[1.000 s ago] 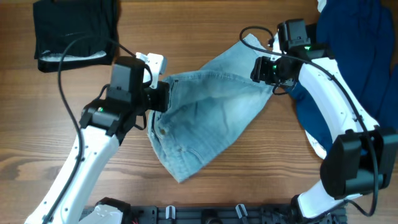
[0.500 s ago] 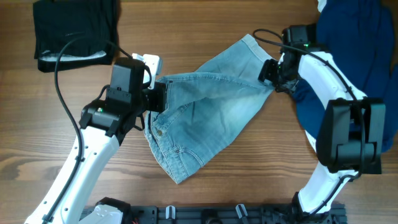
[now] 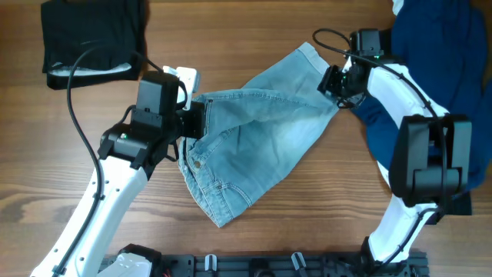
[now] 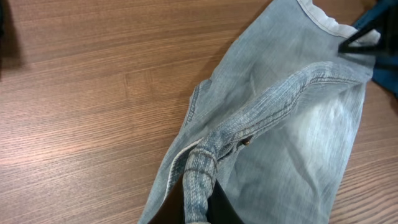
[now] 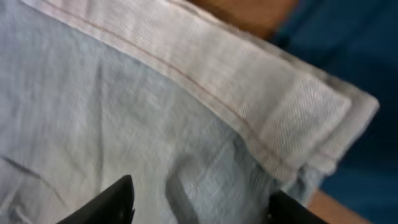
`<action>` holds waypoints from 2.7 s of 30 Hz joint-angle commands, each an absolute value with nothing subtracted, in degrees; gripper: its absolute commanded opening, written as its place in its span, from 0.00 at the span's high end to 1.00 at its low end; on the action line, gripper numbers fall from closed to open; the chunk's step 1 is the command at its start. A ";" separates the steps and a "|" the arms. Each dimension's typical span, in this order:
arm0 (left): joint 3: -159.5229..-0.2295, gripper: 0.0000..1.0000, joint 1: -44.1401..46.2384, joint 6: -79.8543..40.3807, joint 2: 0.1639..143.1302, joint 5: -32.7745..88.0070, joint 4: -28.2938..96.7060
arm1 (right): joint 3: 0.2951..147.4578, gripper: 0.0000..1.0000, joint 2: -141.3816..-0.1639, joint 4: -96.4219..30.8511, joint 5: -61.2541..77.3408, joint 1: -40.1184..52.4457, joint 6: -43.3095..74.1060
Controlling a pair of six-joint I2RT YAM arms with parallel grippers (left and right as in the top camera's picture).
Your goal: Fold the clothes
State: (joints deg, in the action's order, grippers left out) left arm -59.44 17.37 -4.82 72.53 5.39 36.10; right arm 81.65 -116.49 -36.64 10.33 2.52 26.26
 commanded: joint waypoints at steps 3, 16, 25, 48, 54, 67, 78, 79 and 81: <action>-60.36 0.96 17.41 -5.43 71.77 2.28 35.83 | 82.11 0.96 -117.05 -32.75 12.75 2.87 25.47; -60.45 0.96 17.41 -13.69 51.48 -11.42 35.59 | 82.89 0.96 -81.45 -47.53 10.37 -5.85 23.99; -60.45 0.96 17.43 -17.45 30.65 -12.14 32.77 | 85.30 0.96 -51.18 -63.51 12.49 -19.66 18.11; -60.34 0.96 15.16 -17.47 53.71 -27.77 36.38 | 101.54 0.96 -90.39 -58.94 20.08 -15.86 10.52; -60.34 0.96 4.80 -20.18 72.79 -25.36 21.19 | 101.54 0.96 -113.19 -36.60 19.35 -7.81 14.31; -60.34 0.12 0.82 -20.47 93.23 -25.36 1.50 | 103.35 0.01 -130.30 -8.34 12.08 5.45 16.49; -60.45 0.00 -1.02 -20.01 67.77 -7.09 32.18 | 104.68 0.01 -114.17 -60.14 21.91 6.09 7.62; -60.45 0.00 -1.02 -20.05 65.98 -4.32 36.75 | 102.37 0.02 -114.28 -61.58 21.91 6.74 7.73; -60.45 0.00 -1.02 -21.34 65.28 -1.96 44.03 | 94.67 0.08 -114.28 -60.88 19.35 8.62 12.56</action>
